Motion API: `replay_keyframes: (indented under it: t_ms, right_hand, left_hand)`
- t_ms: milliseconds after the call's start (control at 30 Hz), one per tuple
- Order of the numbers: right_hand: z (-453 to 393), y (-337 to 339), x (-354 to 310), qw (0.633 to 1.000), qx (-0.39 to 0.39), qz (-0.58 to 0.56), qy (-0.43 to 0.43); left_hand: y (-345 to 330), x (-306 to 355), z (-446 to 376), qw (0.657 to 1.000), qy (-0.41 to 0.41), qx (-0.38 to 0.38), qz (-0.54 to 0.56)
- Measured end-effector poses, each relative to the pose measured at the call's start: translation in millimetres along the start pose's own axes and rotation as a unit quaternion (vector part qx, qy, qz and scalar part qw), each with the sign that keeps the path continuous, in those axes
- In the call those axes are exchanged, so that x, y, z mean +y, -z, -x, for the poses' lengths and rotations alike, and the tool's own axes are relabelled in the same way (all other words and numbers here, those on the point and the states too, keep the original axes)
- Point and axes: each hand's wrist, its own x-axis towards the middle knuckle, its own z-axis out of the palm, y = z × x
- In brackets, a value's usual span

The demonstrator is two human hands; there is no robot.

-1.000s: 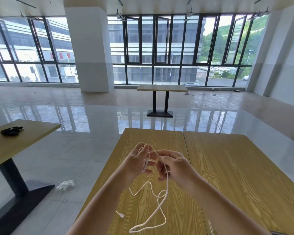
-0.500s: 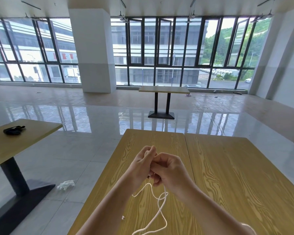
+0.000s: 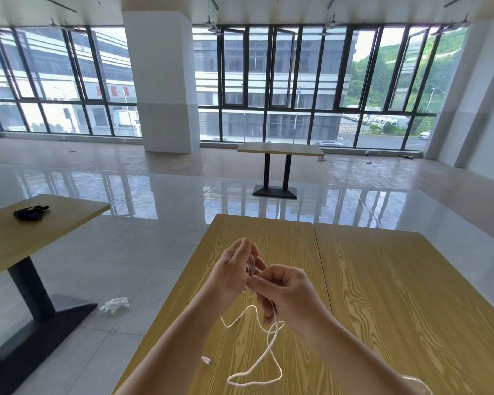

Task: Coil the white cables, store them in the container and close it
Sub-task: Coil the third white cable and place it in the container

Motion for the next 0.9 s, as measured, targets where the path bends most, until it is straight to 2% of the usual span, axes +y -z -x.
replay_keyframes:
  t_ms: [167, 300, 367, 533, 700, 800, 900]
  right_hand:
    - [8.4, 11.8, 5.6, 0.980, -0.130, 0.140, -0.050]
    - [14.1, 17.3, 14.2, 0.921, -0.263, 0.270, -0.097]
    - [10.9, 14.7, 20.4, 0.899, -0.282, 0.317, -0.109]
    - [-6.0, 11.1, 25.2, 0.864, -0.179, 0.458, -0.105]
    - [-20.3, 14.4, 29.2, 0.861, -0.069, 0.494, -0.100]
    - [-25.7, 16.6, 27.5, 0.879, -0.012, 0.468, -0.092]
    - [-26.3, 16.1, 17.9, 0.930, 0.034, 0.353, -0.096]
  left_hand:
    - [27.1, 14.1, -9.8, 0.989, 0.022, 0.066, 0.130]
    - [47.0, 30.8, -15.2, 0.975, 0.019, 0.114, 0.188]
    - [50.0, 36.2, -14.0, 0.977, 0.018, 0.110, 0.184]
    - [47.2, 33.9, -7.0, 0.993, 0.036, 0.033, 0.105]
    - [45.6, 22.6, -3.1, 0.999, 0.038, -0.012, 0.006]
    - [43.0, 14.3, -1.4, 0.998, 0.039, -0.019, -0.051]
    - [41.2, 5.3, -0.4, 0.997, 0.043, -0.002, -0.071]
